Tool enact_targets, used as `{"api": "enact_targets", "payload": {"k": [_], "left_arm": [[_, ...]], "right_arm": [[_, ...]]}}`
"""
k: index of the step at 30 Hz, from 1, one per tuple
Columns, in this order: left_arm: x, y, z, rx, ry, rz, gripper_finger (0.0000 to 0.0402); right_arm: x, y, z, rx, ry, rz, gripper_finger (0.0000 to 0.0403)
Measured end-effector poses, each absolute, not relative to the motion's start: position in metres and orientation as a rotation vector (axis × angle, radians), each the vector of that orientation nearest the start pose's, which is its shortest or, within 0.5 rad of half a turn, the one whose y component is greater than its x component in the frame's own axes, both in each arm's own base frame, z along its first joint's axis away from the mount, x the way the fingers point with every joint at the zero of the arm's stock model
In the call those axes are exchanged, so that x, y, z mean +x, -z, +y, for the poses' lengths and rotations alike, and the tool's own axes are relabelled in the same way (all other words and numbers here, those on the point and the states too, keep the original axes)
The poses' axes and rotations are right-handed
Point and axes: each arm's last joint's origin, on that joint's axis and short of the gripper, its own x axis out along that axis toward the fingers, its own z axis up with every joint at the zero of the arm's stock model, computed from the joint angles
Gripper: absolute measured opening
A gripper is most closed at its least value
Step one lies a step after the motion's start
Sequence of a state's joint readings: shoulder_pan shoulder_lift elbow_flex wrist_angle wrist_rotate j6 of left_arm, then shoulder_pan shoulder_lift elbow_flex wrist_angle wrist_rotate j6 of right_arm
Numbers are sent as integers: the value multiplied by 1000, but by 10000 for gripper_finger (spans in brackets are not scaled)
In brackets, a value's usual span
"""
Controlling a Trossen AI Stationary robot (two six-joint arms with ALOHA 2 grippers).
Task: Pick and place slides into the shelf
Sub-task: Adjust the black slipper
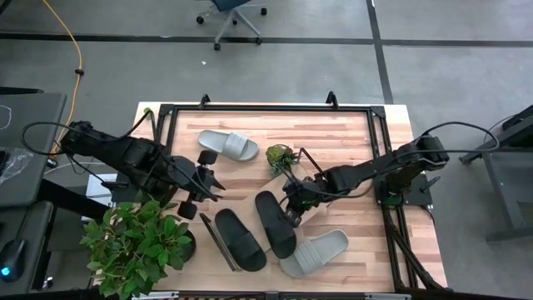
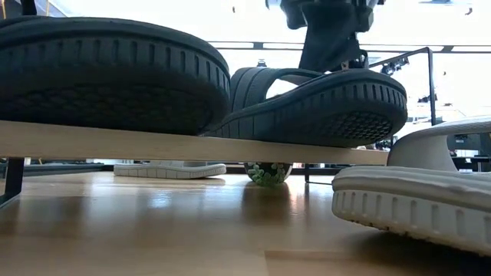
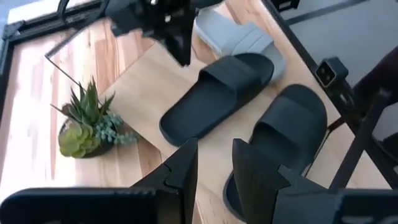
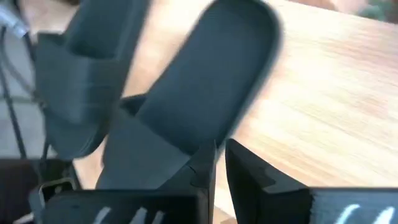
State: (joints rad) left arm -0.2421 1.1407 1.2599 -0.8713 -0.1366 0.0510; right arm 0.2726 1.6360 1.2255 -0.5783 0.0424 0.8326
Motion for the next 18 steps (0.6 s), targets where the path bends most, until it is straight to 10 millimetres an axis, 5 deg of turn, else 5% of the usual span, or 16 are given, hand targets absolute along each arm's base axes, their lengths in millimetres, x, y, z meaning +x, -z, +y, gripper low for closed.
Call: {"api": "enact_targets", "payload": {"k": [18], "left_arm": [[204,-369,-46,209,128,737,88]], "right_arm": [[317,-238,102,674,245,1090,28]]}}
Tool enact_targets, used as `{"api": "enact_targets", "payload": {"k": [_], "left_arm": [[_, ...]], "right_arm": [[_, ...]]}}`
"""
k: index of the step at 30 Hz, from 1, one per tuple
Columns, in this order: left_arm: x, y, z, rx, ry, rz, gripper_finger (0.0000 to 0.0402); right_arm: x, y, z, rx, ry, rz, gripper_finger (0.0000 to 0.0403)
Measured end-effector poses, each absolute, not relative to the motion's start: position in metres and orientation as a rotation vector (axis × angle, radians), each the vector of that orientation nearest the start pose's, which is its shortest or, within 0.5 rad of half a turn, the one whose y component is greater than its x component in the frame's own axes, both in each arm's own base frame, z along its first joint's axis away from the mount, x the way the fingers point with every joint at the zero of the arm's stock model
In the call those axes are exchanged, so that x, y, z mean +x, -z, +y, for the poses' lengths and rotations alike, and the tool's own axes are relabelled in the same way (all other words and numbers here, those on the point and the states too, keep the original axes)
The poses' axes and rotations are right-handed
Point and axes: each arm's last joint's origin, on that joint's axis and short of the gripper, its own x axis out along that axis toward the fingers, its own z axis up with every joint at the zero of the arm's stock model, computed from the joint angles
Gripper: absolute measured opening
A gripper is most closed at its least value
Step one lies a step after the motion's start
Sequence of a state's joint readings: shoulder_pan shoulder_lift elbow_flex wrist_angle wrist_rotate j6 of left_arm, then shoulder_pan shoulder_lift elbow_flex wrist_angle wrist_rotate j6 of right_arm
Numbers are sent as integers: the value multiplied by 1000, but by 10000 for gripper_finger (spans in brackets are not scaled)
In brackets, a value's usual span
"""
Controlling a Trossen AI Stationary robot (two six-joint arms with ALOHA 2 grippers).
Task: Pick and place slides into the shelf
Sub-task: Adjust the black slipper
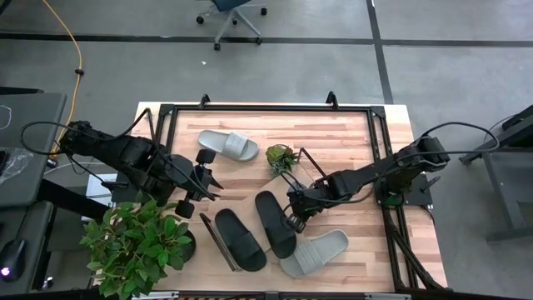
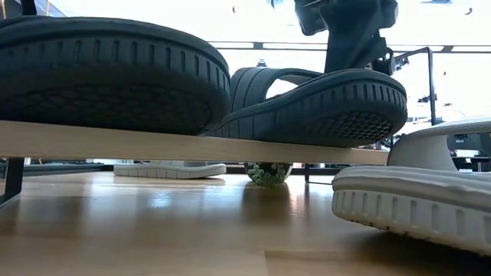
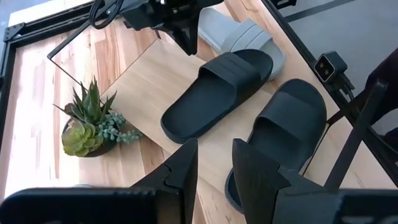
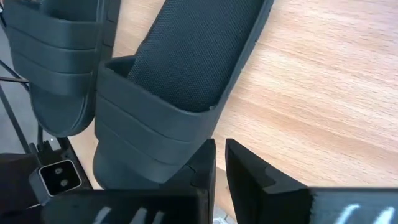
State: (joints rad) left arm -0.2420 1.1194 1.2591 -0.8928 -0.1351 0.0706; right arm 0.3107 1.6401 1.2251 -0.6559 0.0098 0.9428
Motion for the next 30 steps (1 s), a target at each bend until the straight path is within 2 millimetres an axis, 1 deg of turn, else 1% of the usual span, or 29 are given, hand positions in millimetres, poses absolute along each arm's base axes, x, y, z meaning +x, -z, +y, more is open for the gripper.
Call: {"api": "enact_targets", "payload": {"k": [4,11,19,30], "left_arm": [[204,-369,-46,197,124,738,88],[204,-369,-46,183,117,739,88],[205,-368,-46,168,103,739,88],[205,-369,-46,156,94,740,88]], "right_arm": [[319,-233,101,672,255,1106,28],[327,-214,102,673,268,1159,28],[332,-214,102,670,264,1118,28],[340,-216,93,678,231,1066,28]]}}
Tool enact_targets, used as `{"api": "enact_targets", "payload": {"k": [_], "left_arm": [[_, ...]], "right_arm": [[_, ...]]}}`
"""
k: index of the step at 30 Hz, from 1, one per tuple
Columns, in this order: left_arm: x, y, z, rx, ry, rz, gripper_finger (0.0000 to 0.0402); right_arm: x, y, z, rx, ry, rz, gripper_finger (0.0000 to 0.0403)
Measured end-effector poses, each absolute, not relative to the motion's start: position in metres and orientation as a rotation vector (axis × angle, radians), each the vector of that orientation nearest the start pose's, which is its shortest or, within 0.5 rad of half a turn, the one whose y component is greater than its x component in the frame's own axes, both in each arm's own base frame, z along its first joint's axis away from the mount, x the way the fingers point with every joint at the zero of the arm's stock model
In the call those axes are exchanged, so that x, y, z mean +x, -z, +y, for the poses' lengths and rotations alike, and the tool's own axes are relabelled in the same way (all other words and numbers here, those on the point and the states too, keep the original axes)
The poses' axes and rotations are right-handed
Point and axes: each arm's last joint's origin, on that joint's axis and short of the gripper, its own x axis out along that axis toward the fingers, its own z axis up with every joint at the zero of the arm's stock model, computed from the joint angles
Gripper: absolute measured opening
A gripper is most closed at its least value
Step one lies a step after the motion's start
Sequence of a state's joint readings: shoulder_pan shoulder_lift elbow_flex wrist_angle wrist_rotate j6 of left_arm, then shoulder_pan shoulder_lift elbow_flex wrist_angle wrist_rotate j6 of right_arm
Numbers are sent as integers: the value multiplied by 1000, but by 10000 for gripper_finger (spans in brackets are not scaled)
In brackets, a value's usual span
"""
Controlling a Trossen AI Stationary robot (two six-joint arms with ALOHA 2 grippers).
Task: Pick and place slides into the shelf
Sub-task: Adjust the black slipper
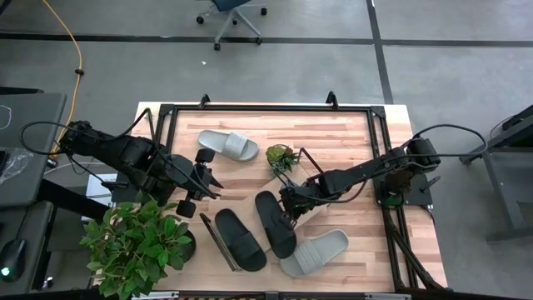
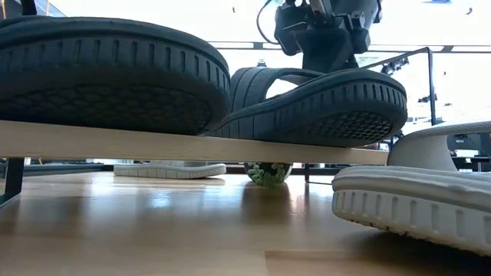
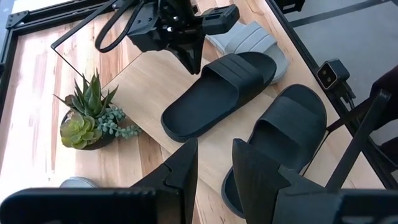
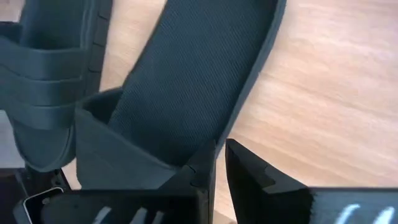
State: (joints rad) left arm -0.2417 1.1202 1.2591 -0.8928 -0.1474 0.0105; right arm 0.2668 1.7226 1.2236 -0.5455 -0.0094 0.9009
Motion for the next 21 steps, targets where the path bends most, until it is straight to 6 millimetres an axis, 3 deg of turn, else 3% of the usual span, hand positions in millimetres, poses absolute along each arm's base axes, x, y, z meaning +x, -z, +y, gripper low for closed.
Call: {"api": "enact_targets", "payload": {"k": [6,14,21], "left_arm": [[205,-368,-46,157,94,740,88],[204,-368,-46,161,96,741,88],[204,-368,-46,163,96,741,88]], "right_arm": [[347,-221,96,646,133,999,28],[344,-219,92,672,280,981,28],[335,-213,91,704,325,1100,28]]}}
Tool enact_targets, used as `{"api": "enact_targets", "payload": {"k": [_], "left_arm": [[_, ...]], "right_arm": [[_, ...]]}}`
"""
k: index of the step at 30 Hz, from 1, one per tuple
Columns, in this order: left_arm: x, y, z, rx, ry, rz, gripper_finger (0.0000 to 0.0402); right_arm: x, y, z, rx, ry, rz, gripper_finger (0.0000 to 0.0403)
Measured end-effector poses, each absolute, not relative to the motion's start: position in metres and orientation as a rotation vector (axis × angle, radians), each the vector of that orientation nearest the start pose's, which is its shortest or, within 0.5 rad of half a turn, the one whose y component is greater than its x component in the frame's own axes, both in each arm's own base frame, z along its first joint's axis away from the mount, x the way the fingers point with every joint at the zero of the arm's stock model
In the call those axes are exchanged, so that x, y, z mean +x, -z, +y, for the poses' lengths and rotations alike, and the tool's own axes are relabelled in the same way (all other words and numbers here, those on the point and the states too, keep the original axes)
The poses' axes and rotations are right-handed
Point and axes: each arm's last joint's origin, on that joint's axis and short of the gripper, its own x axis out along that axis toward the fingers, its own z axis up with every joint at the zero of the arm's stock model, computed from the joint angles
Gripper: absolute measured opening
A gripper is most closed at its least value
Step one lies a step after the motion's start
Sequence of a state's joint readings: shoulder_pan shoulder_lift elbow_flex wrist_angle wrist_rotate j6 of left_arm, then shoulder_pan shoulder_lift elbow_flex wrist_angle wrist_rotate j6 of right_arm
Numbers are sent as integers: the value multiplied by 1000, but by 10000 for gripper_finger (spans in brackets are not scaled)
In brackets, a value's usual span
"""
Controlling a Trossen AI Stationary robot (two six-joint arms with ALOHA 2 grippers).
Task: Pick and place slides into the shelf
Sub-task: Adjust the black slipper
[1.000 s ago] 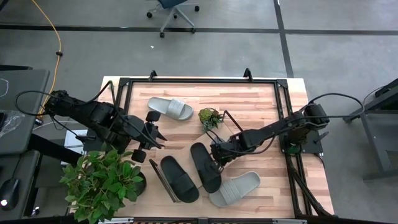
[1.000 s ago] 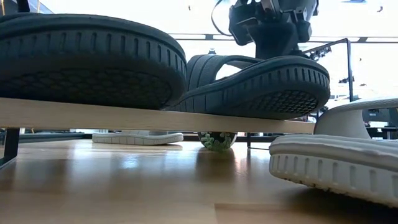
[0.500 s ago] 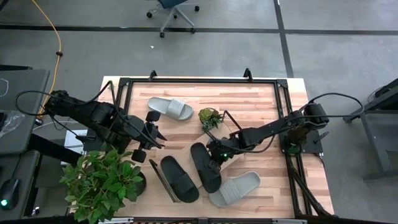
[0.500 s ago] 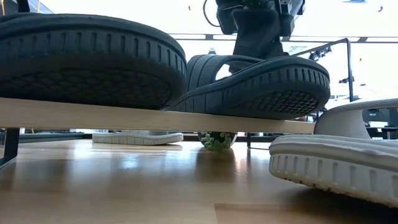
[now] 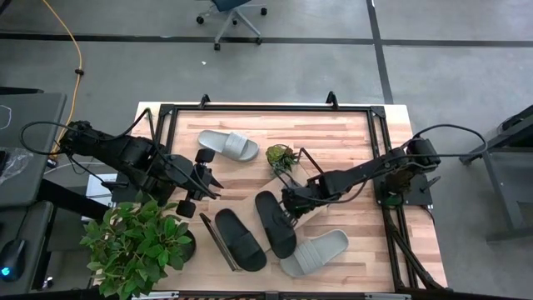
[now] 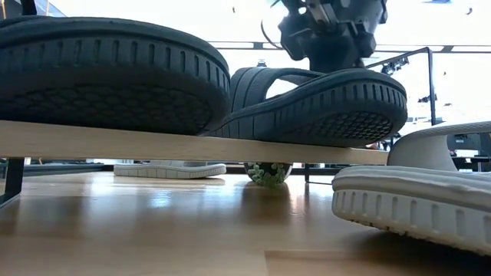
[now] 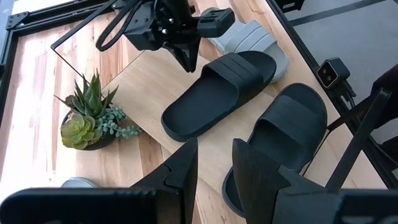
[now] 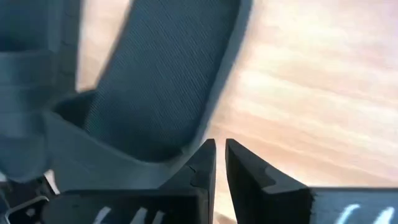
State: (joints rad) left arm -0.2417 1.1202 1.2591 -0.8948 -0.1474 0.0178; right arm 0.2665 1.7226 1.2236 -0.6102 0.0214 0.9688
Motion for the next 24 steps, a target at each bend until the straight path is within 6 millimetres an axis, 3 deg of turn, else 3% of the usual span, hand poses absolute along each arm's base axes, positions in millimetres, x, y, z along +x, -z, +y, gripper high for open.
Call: {"api": "enact_targets", "payload": {"k": [9,18,24], "left_arm": [[204,-368,-46,165,97,749,88],[204,-368,-46,164,97,748,88],[203,-367,-46,167,97,762,88]], "right_arm": [[336,-215,94,740,229,1132,28],[345,-220,97,707,120,1039,28],[348,-212,97,722,102,1072,28]]}}
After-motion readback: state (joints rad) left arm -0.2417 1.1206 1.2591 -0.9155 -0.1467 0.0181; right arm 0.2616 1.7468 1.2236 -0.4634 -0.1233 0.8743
